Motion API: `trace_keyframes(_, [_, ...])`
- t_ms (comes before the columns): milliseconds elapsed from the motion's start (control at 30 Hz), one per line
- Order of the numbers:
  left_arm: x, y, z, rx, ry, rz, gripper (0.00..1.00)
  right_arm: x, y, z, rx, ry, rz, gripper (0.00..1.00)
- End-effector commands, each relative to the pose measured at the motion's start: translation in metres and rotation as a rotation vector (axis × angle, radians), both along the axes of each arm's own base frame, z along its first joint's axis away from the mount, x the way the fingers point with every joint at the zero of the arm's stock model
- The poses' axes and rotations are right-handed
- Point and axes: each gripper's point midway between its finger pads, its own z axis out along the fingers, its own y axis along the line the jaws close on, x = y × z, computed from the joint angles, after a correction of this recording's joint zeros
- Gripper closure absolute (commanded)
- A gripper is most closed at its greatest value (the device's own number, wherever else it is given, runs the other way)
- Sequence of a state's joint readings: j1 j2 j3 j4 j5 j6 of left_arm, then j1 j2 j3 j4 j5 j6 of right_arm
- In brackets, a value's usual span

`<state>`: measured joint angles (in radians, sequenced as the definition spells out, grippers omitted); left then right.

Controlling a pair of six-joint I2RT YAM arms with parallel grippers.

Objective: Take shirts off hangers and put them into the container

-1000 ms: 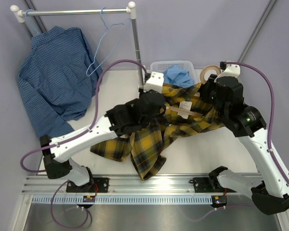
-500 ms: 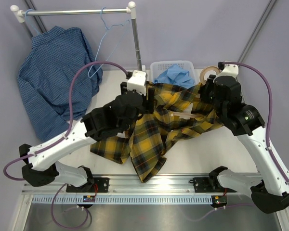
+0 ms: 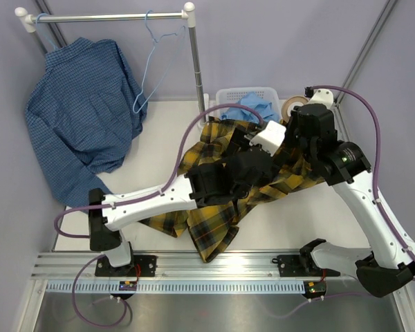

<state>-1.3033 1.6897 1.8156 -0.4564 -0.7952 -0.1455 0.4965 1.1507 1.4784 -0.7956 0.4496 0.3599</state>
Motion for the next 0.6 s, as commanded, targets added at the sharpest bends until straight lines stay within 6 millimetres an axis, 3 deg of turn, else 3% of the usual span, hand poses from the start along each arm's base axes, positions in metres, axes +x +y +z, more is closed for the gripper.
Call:
trace_keyframes(0, [0.011, 0.007, -0.001, 0.047, -0.124, 0.043, 0.01, -0.002, 0.004, 0.034, 0.079, -0.077, -0.003, 1.00])
trace_keyframes(33, [0.013, 0.009, 0.013, -0.005, -0.172, 0.046, 0.01, -0.004, 0.004, 0.037, 0.085, -0.078, 0.002, 1.00])
trace_keyframes(67, [0.013, 0.010, 0.010, -0.013, -0.189, 0.044, 0.01, -0.004, 0.004, 0.039, 0.089, -0.080, 0.003, 1.00])
trace_keyframes(100, [0.013, 0.012, -0.011, 0.027, -0.193, 0.034, 0.01, -0.004, 0.006, 0.042, 0.096, -0.084, 0.005, 1.00])
trace_keyframes(167, [0.014, 0.010, -0.006, -0.012, -0.231, 0.036, 0.01, -0.005, 0.007, 0.043, 0.101, -0.083, 0.007, 1.00])
trace_keyframes(333, [0.020, 0.009, -0.023, 0.081, -0.264, 0.079, 0.01, -0.005, 0.012, 0.046, 0.119, -0.085, 0.027, 1.00])
trace_keyframes(567, [0.028, 0.026, -0.011, 0.062, -0.344, 0.199, 0.01, -0.009, 0.016, 0.048, 0.134, -0.089, 0.041, 1.00])
